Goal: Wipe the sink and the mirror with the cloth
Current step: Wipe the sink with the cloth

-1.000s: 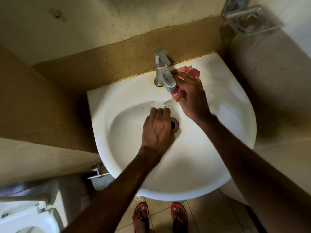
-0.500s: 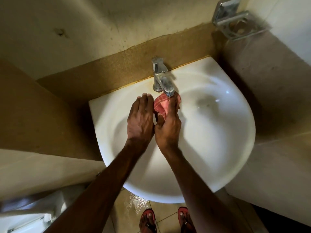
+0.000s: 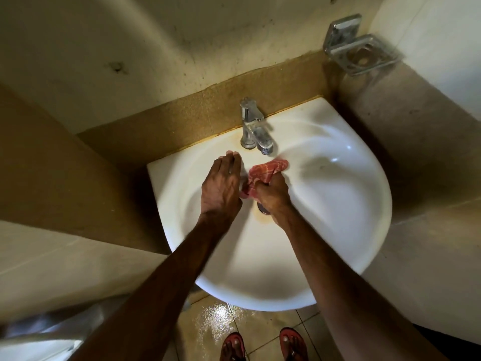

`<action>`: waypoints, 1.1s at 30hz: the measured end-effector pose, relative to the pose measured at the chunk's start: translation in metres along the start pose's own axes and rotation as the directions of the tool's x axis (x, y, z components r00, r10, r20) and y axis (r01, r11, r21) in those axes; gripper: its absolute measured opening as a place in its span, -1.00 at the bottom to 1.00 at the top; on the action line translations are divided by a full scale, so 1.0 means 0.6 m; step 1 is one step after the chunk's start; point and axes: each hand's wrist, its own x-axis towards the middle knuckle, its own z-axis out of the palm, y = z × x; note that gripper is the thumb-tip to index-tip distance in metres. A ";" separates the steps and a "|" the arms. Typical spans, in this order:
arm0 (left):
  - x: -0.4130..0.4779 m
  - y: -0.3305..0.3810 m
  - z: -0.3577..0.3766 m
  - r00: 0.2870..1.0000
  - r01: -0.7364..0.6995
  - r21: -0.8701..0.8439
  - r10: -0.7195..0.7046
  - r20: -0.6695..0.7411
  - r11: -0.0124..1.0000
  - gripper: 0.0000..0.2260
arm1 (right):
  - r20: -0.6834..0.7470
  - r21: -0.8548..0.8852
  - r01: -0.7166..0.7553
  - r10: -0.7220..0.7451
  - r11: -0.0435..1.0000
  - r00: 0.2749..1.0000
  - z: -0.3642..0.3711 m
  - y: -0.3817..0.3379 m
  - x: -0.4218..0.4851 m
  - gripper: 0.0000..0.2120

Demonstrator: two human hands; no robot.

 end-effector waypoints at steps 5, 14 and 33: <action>0.005 -0.016 0.004 1.000 -0.017 -0.025 0.017 0.011 1.000 -0.22 | 0.059 0.175 -0.002 -0.008 0.985 0.998 0.005 -0.010 -0.033 -0.65; 0.009 -0.031 -0.003 0.998 -0.061 -0.098 0.062 0.002 0.993 -0.20 | -0.046 0.354 -0.039 0.059 0.935 0.997 -0.005 -0.062 -0.033 -0.63; -0.003 -0.068 -0.059 0.988 0.115 -0.380 -0.147 -0.055 0.918 -0.56 | 0.064 -0.709 0.469 -0.614 0.528 0.787 0.049 0.010 -0.062 -0.20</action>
